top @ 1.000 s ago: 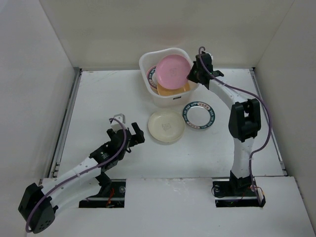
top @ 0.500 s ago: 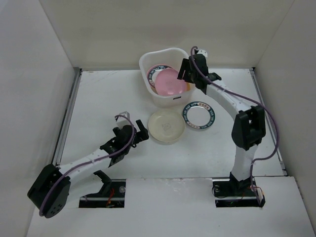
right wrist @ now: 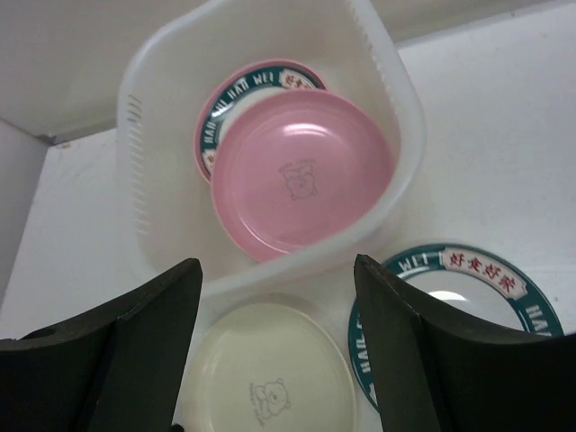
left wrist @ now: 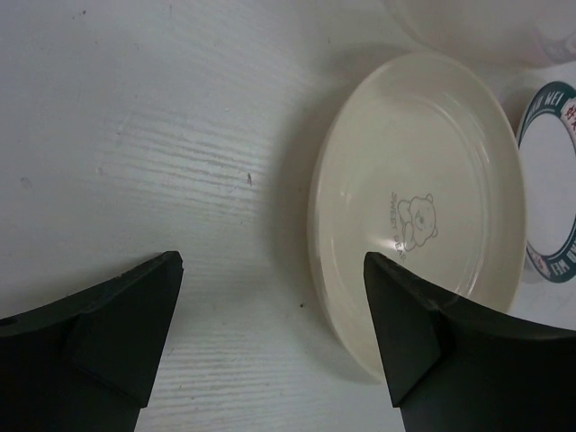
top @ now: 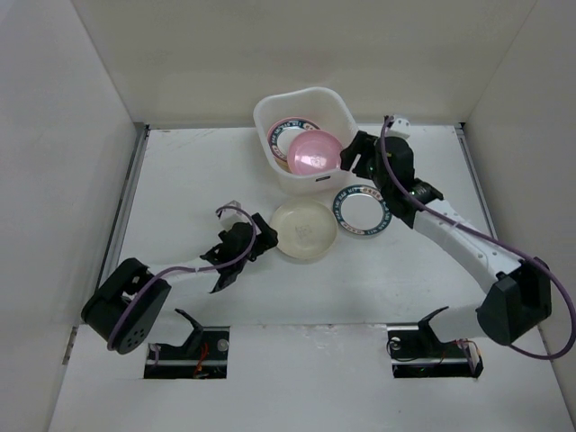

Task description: Place the plates into the plastic bin on the countertop

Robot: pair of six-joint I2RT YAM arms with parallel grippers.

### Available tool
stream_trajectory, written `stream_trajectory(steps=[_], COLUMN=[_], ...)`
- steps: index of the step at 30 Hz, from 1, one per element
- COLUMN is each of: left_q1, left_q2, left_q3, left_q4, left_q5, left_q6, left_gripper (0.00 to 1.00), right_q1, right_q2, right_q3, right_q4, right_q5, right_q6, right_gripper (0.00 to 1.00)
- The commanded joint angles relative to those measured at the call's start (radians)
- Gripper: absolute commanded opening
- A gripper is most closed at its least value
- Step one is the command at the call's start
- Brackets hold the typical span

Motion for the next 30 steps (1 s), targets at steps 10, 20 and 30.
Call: stream_trajectory(steps=[10,20,30], left_q1=[-0.01,-0.053,-0.095], left_q2=[0.237,0.155,-0.69], left_q3=[0.14,0.023,0.056], left_q4=[0.1,0.049,-0.631], left_q5=[0.014,-0.06,-0.247], left_q6=[-0.064,-0.129,-0.051], left_gripper=[0.51,0.07,0.06], right_q1=[0.008,-0.041,-0.104], right_q2=[-0.199,-0.274,-0.272], right_q3=[-0.253,-0.335,-0.411], right_q4=[0.096,0.106,0.144], right_q5=[0.018,-0.008,-0.045], right_q6=[0.05,0.053,0.07], right_gripper=[0.74,0.75,0.75])
